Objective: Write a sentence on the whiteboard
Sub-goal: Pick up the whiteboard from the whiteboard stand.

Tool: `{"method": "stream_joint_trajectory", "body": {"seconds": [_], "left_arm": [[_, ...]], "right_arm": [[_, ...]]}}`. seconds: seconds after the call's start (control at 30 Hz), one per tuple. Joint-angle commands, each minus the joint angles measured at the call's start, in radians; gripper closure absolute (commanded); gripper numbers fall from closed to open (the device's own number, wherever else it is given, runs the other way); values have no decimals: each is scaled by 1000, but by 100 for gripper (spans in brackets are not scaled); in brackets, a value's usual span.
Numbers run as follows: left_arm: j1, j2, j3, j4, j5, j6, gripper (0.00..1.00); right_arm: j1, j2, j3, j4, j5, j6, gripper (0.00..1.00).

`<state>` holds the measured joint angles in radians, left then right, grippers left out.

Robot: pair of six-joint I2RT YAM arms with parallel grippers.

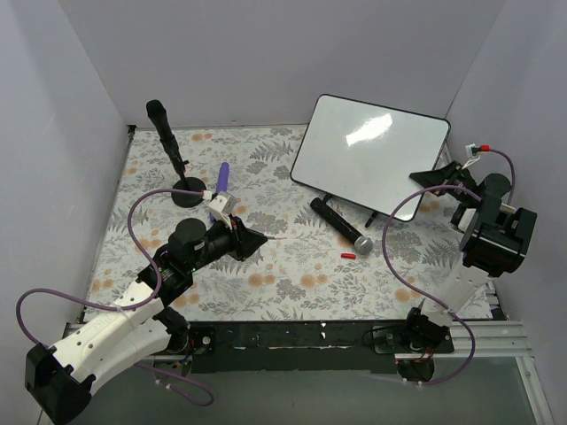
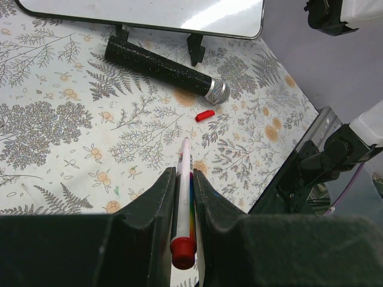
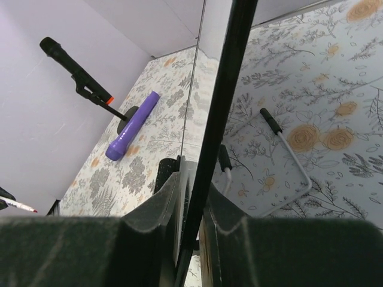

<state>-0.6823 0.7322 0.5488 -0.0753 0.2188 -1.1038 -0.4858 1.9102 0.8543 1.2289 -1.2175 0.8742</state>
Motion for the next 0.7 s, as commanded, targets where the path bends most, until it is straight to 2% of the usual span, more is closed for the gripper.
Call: {"method": "stream_joint_trajectory", "body": {"seconds": [0.0,0.37,0.43,0.67], "left_arm": [[4,-5,0,11,10,15,100],[4,-1,-1,11,14,15,100],[4,-1,-1,11,14,15,100],[4,6,-1,12,17,15,100]], "right_arm": [[3,-115,-1,164,6,-32,99],[6,-229,-26,21,3,-181,99],[10,-264,-32,-18,6,-249,99],[62,-382,-9,-366,53,-554,99]]}}
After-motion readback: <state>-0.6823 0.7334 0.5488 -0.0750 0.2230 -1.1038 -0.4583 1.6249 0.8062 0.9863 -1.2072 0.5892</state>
